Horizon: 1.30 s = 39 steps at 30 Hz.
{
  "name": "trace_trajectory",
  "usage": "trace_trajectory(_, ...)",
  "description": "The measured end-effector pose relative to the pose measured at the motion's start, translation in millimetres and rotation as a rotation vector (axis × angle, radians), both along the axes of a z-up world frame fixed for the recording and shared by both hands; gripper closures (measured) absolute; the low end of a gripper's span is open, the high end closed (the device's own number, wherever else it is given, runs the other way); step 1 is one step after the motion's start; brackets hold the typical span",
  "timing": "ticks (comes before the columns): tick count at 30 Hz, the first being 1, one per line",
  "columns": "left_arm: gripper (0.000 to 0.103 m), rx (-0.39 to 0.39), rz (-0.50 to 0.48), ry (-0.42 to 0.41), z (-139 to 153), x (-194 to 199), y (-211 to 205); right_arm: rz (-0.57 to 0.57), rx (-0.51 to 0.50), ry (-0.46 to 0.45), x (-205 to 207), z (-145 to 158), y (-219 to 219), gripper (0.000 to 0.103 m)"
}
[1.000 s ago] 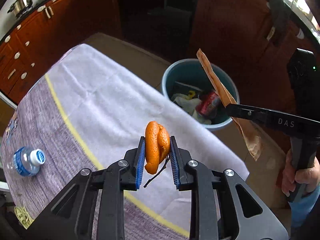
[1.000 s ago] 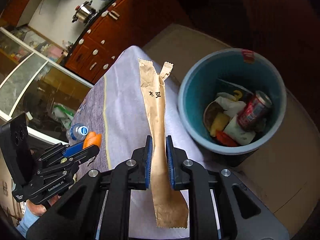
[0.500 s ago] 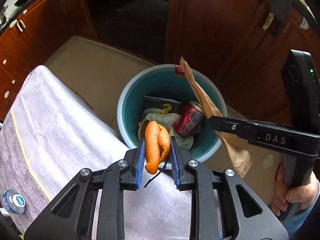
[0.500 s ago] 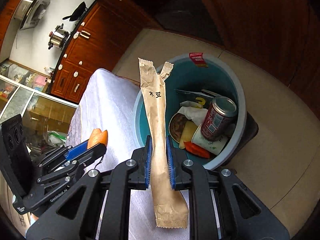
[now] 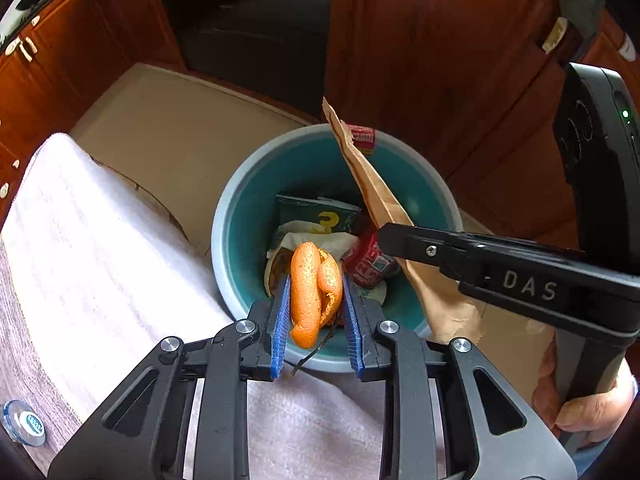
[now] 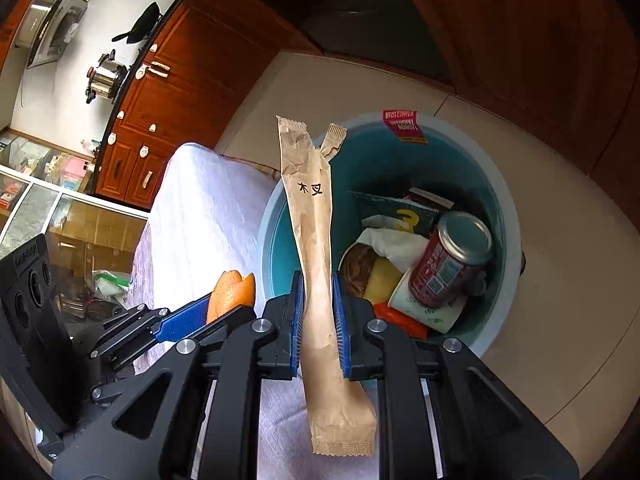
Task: Collect trash
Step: 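Open both tools to drop the peel and paper strip into the bin, then move both tools back over the table toward the corn husks and bottle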
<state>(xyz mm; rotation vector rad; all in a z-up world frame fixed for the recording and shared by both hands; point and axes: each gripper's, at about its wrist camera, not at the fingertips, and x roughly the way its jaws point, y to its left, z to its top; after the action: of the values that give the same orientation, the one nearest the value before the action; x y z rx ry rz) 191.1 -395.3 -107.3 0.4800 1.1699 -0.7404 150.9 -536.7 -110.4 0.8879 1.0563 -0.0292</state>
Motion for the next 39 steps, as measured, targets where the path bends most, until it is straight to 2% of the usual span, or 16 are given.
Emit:
trace_trajectory(1, 0.073, 0.001, 0.004, 0.004, -1, 1, 1, -0.002, -0.004, 0.002, 0, -1, 1, 0.085)
trace_trajectory(2, 0.065, 0.005, 0.010, 0.003, 1, -1, 9, -0.003, -0.007, 0.007, 2, -2, 1, 0.081)
trace_trajectory(3, 0.057, 0.010, 0.018, 0.000, 0, 0, 10, -0.006, -0.006, 0.014, 2, -4, 1, 0.067)
trace_trajectory(4, 0.042, 0.015, 0.031, -0.010, 0, 0, 13, -0.010, -0.002, 0.018, 1, -5, 2, 0.045)
trace_trajectory(5, 0.038, 0.018, 0.042, -0.022, 0, 1, 15, -0.014, -0.003, 0.018, 1, -6, 3, 0.039)
trace_trajectory(7, 0.032, 0.024, 0.055, -0.025, 0, 2, 20, -0.020, -0.017, 0.014, 0, -5, 4, 0.033)
trace_trajectory(8, 0.028, 0.026, 0.062, -0.019, 0, 3, 22, -0.023, -0.018, 0.019, 0, -5, 4, 0.025)
trace_trajectory(9, 0.027, 0.026, 0.070, -0.013, 1, 4, 25, -0.032, -0.017, 0.024, -1, -5, 4, 0.021)
trace_trajectory(11, 0.023, 0.022, 0.082, -0.013, 3, 3, 25, -0.042, -0.018, 0.037, -2, -5, 3, 0.019)
trace_trajectory(14, 0.010, 0.016, 0.086, -0.012, 6, 5, 31, -0.043, -0.014, 0.055, -5, -5, 4, 0.014)
trace_trajectory(16, 0.007, 0.022, 0.083, -0.025, 10, 0, 31, -0.036, -0.023, 0.065, -6, -4, 7, 0.011)
trace_trajectory(28, 0.005, 0.028, 0.057, -0.046, 22, -20, 30, -0.016, -0.059, 0.090, -24, 11, 18, 0.010)
trace_trajectory(39, 0.004, -0.007, 0.071, -0.089, 51, -46, 62, -0.014, -0.084, 0.049, -49, 43, 34, 0.010)
